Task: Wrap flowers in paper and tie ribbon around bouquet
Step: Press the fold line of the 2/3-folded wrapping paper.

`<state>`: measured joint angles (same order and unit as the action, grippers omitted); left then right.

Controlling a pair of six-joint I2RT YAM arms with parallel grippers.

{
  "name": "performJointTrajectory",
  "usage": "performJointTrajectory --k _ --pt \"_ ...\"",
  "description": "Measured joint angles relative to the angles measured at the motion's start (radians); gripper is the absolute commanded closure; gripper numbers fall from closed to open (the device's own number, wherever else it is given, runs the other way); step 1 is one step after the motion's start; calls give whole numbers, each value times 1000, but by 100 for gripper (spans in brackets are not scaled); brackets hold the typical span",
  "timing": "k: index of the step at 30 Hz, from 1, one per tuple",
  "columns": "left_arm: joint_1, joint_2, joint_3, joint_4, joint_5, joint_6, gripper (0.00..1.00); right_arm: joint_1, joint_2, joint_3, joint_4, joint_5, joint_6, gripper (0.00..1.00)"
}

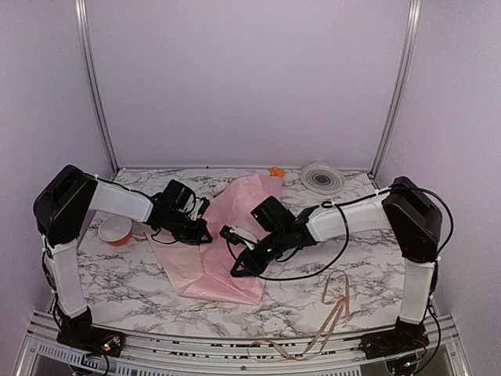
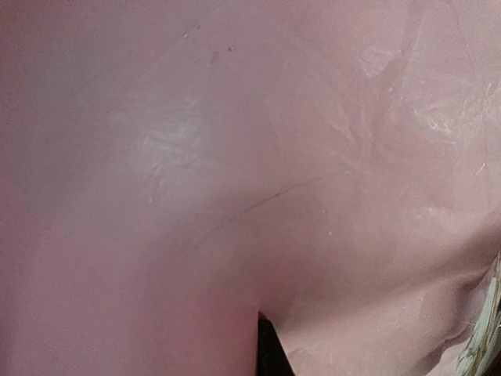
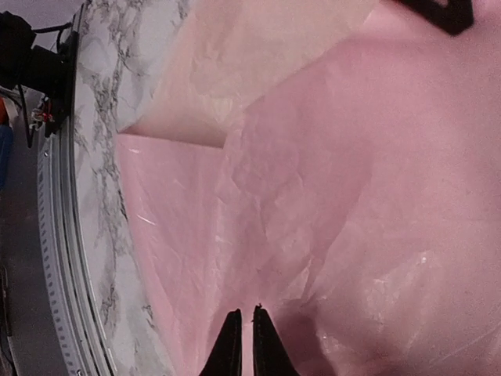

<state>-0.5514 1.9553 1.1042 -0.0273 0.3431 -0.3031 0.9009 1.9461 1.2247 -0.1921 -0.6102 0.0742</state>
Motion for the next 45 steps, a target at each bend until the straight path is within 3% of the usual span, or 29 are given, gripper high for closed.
performJointTrajectory --k 3,8,10,13,18,20,24,31,39,42,45 --pt "0 -12 -2 4 -20 -3 59 9 81 -3 -32 37 -5 97" --pt "1 -73 -23 2 -130 -8 56 6 92 0 -29 50 -6 98" --pt "-2 -135 -56 -1 -183 -11 59 8 92 1 -30 53 -1 97" --pt "-29 -294 -124 -9 -258 -3 72 8 92 0 -25 50 10 98" --pt "-240 -539 -196 -19 -291 -8 85 6 96 -10 7 28 59 98" --pt "-389 -554 -217 -23 -276 -31 85 0 100 -28 47 -9 93 98" --pt "-485 -493 -276 -65 -285 -107 88 -12 100 -61 107 -56 144 98" --pt "-523 -370 -326 -124 -337 -251 91 -13 100 -76 124 -84 184 99" --pt "-522 -538 -512 -164 -449 -379 93 -10 98 -90 149 -62 212 100" --pt "-510 -665 -597 -218 -488 -419 86 -3 98 -82 143 -46 222 100" --pt "-491 -838 -676 -309 -526 -451 62 9 98 -75 143 -18 234 100"
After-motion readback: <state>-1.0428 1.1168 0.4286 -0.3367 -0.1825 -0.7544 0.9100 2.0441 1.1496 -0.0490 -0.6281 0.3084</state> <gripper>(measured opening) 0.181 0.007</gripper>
